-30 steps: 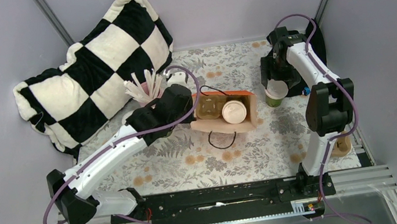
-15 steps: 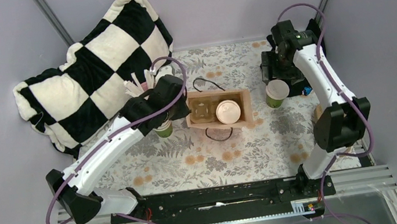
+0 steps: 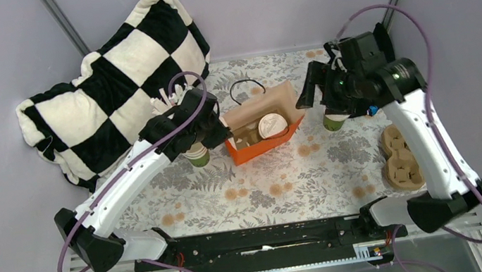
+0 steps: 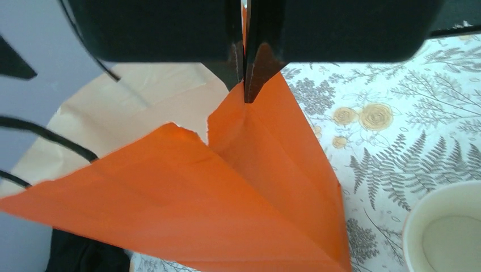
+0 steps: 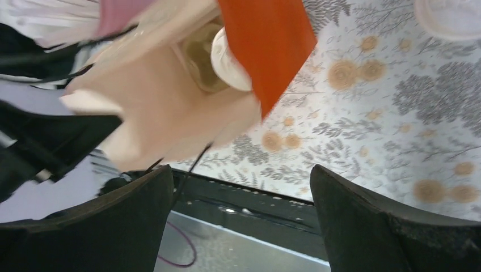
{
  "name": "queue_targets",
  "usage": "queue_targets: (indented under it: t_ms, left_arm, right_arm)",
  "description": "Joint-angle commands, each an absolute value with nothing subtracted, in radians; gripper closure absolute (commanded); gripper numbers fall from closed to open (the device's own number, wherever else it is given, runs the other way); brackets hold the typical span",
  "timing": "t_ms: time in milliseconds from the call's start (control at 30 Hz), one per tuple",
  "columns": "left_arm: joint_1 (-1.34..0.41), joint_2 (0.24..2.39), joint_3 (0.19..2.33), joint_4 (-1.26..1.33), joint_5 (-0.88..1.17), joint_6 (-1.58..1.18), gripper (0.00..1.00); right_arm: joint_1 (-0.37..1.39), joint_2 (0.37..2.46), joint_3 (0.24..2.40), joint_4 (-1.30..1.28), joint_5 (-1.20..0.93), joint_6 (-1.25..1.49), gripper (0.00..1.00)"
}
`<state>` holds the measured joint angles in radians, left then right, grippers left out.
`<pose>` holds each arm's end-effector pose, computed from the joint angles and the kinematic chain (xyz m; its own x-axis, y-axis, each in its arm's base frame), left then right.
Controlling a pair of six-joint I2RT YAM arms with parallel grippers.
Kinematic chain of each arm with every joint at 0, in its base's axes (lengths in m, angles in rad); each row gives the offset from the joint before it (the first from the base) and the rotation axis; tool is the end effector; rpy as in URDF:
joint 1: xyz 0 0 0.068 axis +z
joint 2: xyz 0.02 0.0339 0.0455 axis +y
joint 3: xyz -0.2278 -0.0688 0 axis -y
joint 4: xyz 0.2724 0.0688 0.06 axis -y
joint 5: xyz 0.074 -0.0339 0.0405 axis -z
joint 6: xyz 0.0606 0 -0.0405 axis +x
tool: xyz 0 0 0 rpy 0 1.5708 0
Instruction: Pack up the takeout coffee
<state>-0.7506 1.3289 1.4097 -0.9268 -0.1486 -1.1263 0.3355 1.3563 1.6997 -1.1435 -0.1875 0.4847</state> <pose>0.2408 -0.2123 0.3162 -0.7796 -0.4938 -0.3851 -0.2351 0.8008 -0.5509 0.2803 0.1097 0.3885 -0.8072 0.2033 -0.5541 -0.0791 0.8931 0.4429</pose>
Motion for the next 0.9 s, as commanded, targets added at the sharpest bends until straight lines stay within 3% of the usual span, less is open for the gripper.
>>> queue_targets:
  t_ms: [0, 133, 367, 467, 633, 700, 767, 867]
  left_arm:
    - [-0.734, 1.270, 1.414, -0.926, -0.104, -1.305, 1.00]
    - [-0.712, 1.249, 1.395, -0.927, -0.089, -1.424, 1.00]
    - [-0.698, 1.159, 1.222, -0.784, 0.039, -1.644, 1.00]
    - [-0.698, 1.131, 1.152, -0.718, 0.078, -1.690, 0.91]
    - [-0.698, 1.116, 1.160, -0.648, 0.106, -1.581, 0.63]
    - [-0.697, 1.102, 1.172, -0.653, 0.111, -1.520, 0.43]
    - [-0.696, 1.074, 1.182, -0.693, 0.099, -1.464, 0.30]
    - [-0.685, 1.013, 1.194, -0.737, 0.065, -1.343, 0.19]
  right_arm:
    - [0.349, 1.261, 1.643, -1.150, -0.239, 0.695, 0.05]
    - [0.380, 1.219, 1.575, -1.089, -0.222, 0.781, 0.01]
    - [0.395, 1.267, 1.695, -1.095, -0.199, 0.780, 0.00]
    - [0.448, 1.280, 1.701, -1.069, -0.176, 0.792, 0.00]
    - [0.534, 1.333, 1.772, -1.090, -0.127, 0.800, 0.00]
    - [0.579, 1.360, 1.817, -1.114, -0.094, 0.792, 0.00]
    - [0.618, 1.381, 1.850, -1.136, -0.068, 0.792, 0.00]
    - [0.659, 1.385, 1.859, -1.140, -0.036, 0.796, 0.00]
